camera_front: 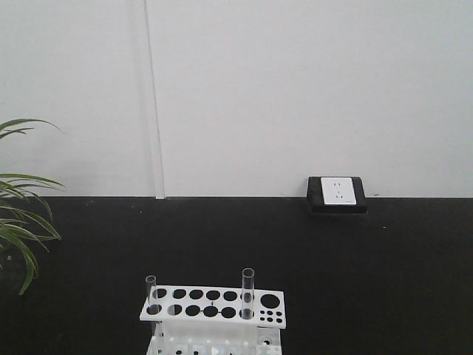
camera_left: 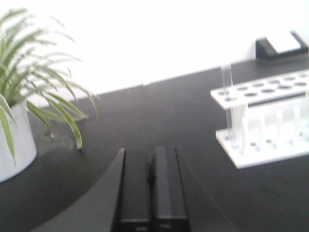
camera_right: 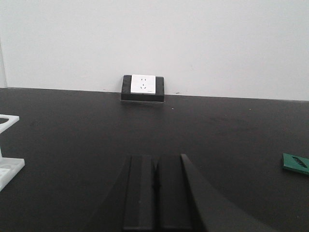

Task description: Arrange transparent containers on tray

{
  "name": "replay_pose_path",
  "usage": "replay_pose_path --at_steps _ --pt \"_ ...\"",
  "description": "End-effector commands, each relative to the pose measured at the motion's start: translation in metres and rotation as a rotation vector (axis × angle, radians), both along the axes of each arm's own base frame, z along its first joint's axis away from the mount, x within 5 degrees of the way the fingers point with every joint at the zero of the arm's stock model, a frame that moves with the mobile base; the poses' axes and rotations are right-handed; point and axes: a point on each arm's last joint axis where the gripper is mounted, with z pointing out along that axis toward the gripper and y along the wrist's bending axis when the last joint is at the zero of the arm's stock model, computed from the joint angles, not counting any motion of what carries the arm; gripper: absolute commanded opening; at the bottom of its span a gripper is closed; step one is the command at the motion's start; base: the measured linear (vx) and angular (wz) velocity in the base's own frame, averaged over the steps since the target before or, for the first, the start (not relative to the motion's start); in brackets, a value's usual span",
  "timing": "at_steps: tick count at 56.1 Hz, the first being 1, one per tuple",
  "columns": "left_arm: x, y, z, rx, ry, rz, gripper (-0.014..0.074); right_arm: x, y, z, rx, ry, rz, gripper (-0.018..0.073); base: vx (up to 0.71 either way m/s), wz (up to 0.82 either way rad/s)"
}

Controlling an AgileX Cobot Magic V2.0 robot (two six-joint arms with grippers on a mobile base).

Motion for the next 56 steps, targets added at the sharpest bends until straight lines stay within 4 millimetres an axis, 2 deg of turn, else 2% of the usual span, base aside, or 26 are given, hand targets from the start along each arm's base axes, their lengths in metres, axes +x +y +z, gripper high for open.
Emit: replay_pose_path --at_steps 1,9,15,26,35,40,42,46,49,51,56 --pt "-0.001 0.0 0.0 -0.012 -0.093 0.002 -0.0006 0.0 0.0 0.005 -0.011 -0.079 -0.005 -0.0011 0.0 0.0" --pt "-0.001 0.0 0.0 -0.012 -0.093 0.002 -0.0006 0.0 0.0 0.007 -0.012 -0.096 -0.006 -0.0011 0.0 0.0" --pt "-0.001 0.001 0.008 -0.029 -0.174 0.004 -0.0006 -0.001 -0.001 0.014 -0.001 -0.171 -0.007 -0.0011 0.0 0.0" --pt "-0.007 0.003 0.033 -0.245 -0.34 -0.009 -0.0006 -0.005 -0.001 0.032 0.069 -0.294 -0.006 -0.0011 0.0 0.0" --pt "-0.015 0.003 0.078 -0.216 -0.361 -0.02 -0.0006 -0.018 0.0 0.083 0.03 -0.403 -0.002 -0.0011 0.0 0.0" --pt "-0.019 0.003 0.122 -0.171 -0.407 -0.018 -0.0006 -0.024 0.0 0.124 -0.005 -0.445 -0.005 -0.0011 0.0 0.0" --pt "-0.018 0.003 0.132 -0.159 -0.417 -0.016 -0.0006 -0.026 0.0 0.143 -0.011 -0.471 -0.006 -0.0011 0.0 0.0" --pt "-0.009 0.002 0.163 -0.118 -0.426 -0.008 -0.0006 -0.019 0.0 0.171 -0.013 -0.478 -0.006 -0.0011 0.0 0.0" --pt "0.005 0.0 0.186 -0.093 -0.414 -0.003 -0.0006 -0.009 0.0 0.194 -0.013 -0.478 -0.006 -0.0011 0.0 0.0" --pt "0.014 -0.001 0.196 -0.083 -0.401 -0.002 -0.0006 -0.003 0.0 0.208 -0.012 -0.486 -0.006 -0.0011 0.0 0.0" --pt "0.043 -0.004 0.211 -0.073 -0.346 0.0 -0.0006 0.022 -0.001 0.23 -0.01 -0.469 -0.006 -0.0011 0.0 0.0"
